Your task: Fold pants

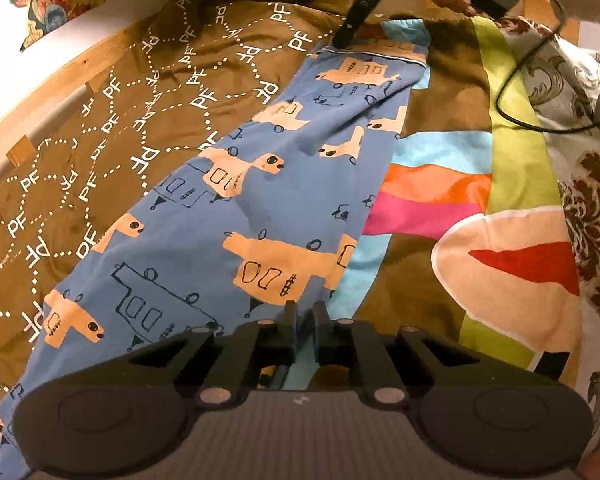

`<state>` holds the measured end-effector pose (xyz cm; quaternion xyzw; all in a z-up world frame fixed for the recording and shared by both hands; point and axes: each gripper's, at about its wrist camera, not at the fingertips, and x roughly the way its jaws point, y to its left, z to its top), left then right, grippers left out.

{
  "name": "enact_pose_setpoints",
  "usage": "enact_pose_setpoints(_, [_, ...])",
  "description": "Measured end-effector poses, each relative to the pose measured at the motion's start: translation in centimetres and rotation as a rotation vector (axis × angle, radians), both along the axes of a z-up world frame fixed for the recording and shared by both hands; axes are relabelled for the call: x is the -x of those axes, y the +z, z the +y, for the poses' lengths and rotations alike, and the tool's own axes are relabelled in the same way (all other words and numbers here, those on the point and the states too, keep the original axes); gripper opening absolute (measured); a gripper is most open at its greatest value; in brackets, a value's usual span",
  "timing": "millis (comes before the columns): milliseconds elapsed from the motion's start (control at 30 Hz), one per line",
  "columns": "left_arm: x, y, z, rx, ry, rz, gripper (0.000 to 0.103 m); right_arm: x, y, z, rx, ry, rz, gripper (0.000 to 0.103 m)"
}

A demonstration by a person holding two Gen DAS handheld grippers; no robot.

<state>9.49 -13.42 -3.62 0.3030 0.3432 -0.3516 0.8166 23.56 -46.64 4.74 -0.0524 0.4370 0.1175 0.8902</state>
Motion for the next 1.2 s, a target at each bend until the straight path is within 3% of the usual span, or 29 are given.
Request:
enact_pose_setpoints(67, [0.5,-0.2,-0.1,-0.015,-0.017,-0.023,0.004,0.2,0.3,0.4,0.020,0.016,-0.033,0.003])
enact_pose_setpoints(200, [0.8,-0.4,0.1,-0.015,-0.036,-0.012,0.000,1.2,1.4,1.3,0.102,0.036,-0.140,0.003])
enact_pose_setpoints(300, [0.9,-0.5,0.4,-0.019,-0.036,-0.007,0.000,0.5,0.9,1.3,0.112,0.040,-0.132,0.006])
enact_pose_setpoints(367, [0.8,-0.3,0.6,0.000,-0.020,0.008,0.000,0.2,0.0,1.4,0.121,0.051,-0.073,0.030])
enact_pose_setpoints(433, [0.7,0.1,1.0,0.023,-0.007,0.021,0.000,1.0,-0.1,1.4,0.148,0.037,-0.097,0.045])
enact_pose_setpoints(467, [0.8,0.4,1.3,0.033,0.000,0.018,0.000,1.8,0.3,1.5,0.162,0.028,-0.129,0.051])
enact_pose_setpoints(567, [1.0,1.1,1.7,0.043,-0.001,-0.010,0.002,5.2,1.6,2.6,0.171,0.061,-0.207,0.055])
enact_pose_setpoints(700, [0.6,1.2,1.3,0.037,0.005,-0.031,0.006,9.7,1.5,5.5,0.149,0.294,-0.178,0.055])
enact_pose_setpoints(800, [0.6,1.0,0.7,0.033,0.000,-0.035,0.007,11.3,0.3,7.8,0.141,0.411,-0.125,0.048])
enact_pose_setpoints(900, [0.7,0.4,-0.2,0.008,-0.006,-0.052,0.007,11.2,-1.5,9.5,0.192,0.455,-0.075,0.038])
enact_pose_setpoints(1200, [0.1,-0.1,-0.4,-0.003,0.005,-0.041,0.008,10.5,-3.5,11.4,0.308,0.536,-0.099,0.034])
